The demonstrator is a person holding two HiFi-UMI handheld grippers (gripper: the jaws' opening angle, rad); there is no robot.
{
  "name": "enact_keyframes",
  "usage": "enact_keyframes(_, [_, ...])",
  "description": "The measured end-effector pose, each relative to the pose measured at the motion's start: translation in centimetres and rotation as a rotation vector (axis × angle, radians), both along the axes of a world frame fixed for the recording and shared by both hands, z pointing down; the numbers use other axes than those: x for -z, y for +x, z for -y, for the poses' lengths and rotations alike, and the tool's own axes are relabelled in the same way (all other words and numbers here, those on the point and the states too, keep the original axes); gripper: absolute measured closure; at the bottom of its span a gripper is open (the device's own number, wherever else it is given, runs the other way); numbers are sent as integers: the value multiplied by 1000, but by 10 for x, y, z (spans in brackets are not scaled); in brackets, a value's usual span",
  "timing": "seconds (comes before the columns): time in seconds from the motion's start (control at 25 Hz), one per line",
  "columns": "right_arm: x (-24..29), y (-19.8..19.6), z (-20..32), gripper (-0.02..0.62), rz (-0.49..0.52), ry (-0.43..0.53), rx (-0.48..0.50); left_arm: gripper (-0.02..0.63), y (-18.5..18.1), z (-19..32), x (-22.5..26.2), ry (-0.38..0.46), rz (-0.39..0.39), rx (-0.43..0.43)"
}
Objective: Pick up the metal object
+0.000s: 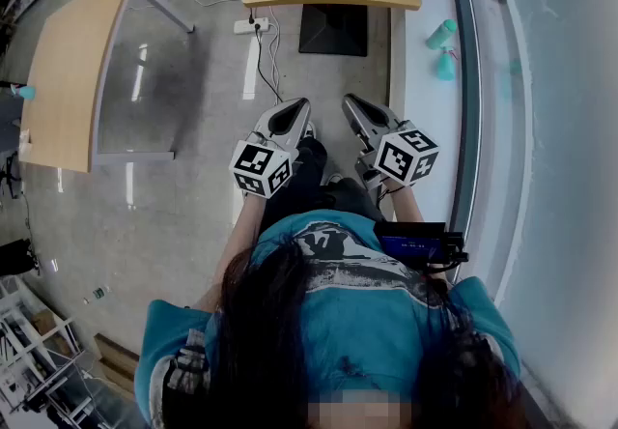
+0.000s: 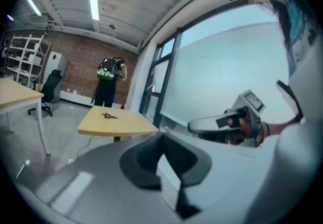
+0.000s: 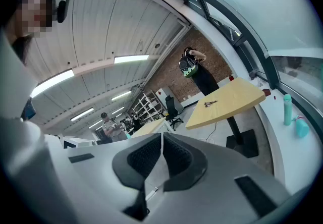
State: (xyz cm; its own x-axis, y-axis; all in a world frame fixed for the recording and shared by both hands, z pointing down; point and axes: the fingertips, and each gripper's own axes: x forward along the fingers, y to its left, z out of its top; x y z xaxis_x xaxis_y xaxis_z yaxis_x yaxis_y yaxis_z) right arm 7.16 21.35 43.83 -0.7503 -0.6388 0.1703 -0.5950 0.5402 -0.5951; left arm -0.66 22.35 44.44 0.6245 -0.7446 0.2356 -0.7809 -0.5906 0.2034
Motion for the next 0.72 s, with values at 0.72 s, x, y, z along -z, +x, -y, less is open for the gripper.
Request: enact_keyframes(0.72, [-12,-46,185,581,-5,-56,-17,604,-36,189,-3,32,-21,-119])
